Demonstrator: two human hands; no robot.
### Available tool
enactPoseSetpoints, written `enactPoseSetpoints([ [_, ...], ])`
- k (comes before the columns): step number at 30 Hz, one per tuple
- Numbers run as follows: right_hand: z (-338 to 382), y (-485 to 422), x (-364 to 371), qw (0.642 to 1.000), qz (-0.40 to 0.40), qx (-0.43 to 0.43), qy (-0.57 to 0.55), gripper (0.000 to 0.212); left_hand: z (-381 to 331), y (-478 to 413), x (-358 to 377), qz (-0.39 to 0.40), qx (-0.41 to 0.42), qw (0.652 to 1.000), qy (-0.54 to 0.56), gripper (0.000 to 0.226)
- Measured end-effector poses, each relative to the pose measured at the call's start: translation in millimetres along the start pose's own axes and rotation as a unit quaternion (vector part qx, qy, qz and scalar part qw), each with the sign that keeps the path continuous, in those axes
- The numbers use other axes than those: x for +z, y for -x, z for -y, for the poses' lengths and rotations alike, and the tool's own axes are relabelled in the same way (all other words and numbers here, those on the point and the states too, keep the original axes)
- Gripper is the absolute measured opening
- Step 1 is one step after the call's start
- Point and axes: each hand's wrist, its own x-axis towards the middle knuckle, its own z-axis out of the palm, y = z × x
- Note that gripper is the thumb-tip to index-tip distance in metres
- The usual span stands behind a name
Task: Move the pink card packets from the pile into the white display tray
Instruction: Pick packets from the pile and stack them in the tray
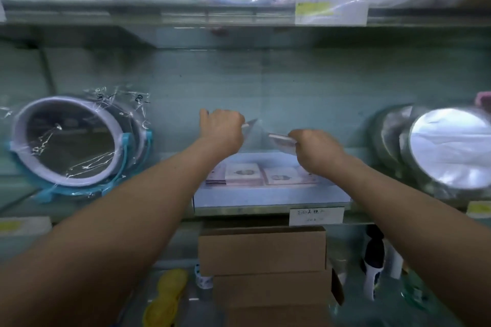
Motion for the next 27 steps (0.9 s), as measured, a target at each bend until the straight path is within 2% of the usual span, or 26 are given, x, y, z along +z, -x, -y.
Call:
enactPoseSetpoints([
  [3,-8,-6,3,0.998,0.003,-0.01,-0.059,0.028,12,7,-3,0.028,-0.102,0.974,0.199,0.021],
  [10,-13,-18,0,0.987,-0.037,-0.041,-0.152,0.024,20,25,-10,0.053,-0.224,0.88,0.415,0.017],
  [12,-13,-21,-3,0.968,-0.041,-0.016,-0.248,0.023,22,28,-12,0.069,-0.239,0.86,0.445,0.014],
  [14,-13,-21,-5,0.921,-0.02,0.02,-0.389,0.021,23,29,-12,0.074,-0.248,0.844,0.469,0.014],
  [16,-14,-19,-5,0.883,0.0,0.04,-0.468,0.02,24,28,-10,0.076,-0.251,0.832,0.489,0.019],
  [21,-20,-16,-9,0.837,0.055,0.066,-0.54,0.023,19,23,-4,0.122,-0.22,0.801,0.544,0.035],
  [25,-22,-19,-5,0.818,0.092,0.098,-0.559,0.023,15,18,0,0.147,-0.199,0.803,0.542,0.019],
  [27,-21,-21,-3,0.808,0.103,0.111,-0.569,0.025,12,16,2,0.151,-0.202,0.793,0.555,0.009],
])
